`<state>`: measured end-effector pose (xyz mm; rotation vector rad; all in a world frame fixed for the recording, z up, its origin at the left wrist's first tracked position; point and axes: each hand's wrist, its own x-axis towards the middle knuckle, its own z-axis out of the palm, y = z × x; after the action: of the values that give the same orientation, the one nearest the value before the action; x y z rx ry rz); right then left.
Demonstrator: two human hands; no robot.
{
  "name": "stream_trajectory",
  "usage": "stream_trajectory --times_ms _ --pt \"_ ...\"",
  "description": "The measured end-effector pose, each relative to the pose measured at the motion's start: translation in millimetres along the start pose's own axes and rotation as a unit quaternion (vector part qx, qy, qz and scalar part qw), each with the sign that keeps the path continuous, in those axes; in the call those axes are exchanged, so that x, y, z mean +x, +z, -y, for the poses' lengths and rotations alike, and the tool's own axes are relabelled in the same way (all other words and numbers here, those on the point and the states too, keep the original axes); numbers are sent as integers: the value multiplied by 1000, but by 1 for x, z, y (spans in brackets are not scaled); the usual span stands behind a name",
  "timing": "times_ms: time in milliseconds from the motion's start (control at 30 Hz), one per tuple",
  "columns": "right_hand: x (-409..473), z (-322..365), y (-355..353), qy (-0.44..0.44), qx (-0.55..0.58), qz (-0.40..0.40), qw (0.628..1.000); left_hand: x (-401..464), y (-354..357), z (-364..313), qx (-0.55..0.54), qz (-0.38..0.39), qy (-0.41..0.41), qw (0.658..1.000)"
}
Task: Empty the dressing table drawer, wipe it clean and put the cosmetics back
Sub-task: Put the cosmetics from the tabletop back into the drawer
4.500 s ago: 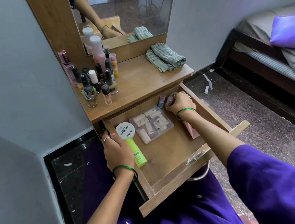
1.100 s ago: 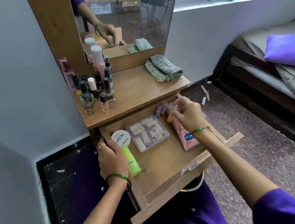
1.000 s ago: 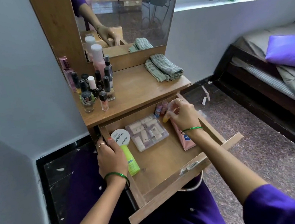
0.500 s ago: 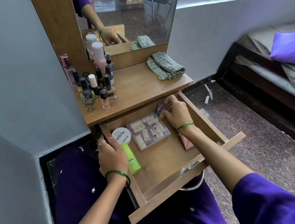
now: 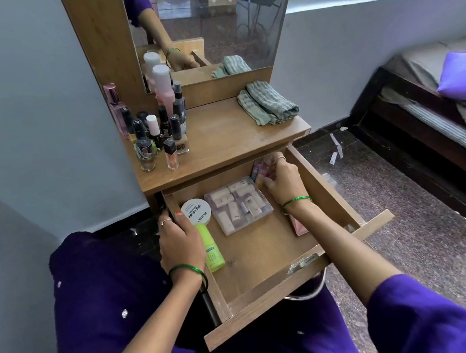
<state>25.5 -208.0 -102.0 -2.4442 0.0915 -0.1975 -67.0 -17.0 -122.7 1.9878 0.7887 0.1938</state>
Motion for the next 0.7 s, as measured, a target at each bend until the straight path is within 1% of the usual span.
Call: stream_trajectory --times_ms 167,333,400,500,633,700 --pt "-5 1 -13 -27 4 -18 999 -1 -2 -3 27 3 5 1000" --pt "-12 21 -30 -70 42 -44 996 -3 -5 -6 88 13 17 996" --pt "-17 36 -37 -91 62 -30 993 -3 -5 -7 107 15 26 994" --pt "-22 64 -42 -146 74 3 987 -3 -5 -9 116 18 26 993" --pt "-24 108 -29 -215 75 60 972 -3 -5 -8 114 17 22 993" --pt "-22 130 -19 -242 74 72 965 -2 -4 -7 109 17 20 994"
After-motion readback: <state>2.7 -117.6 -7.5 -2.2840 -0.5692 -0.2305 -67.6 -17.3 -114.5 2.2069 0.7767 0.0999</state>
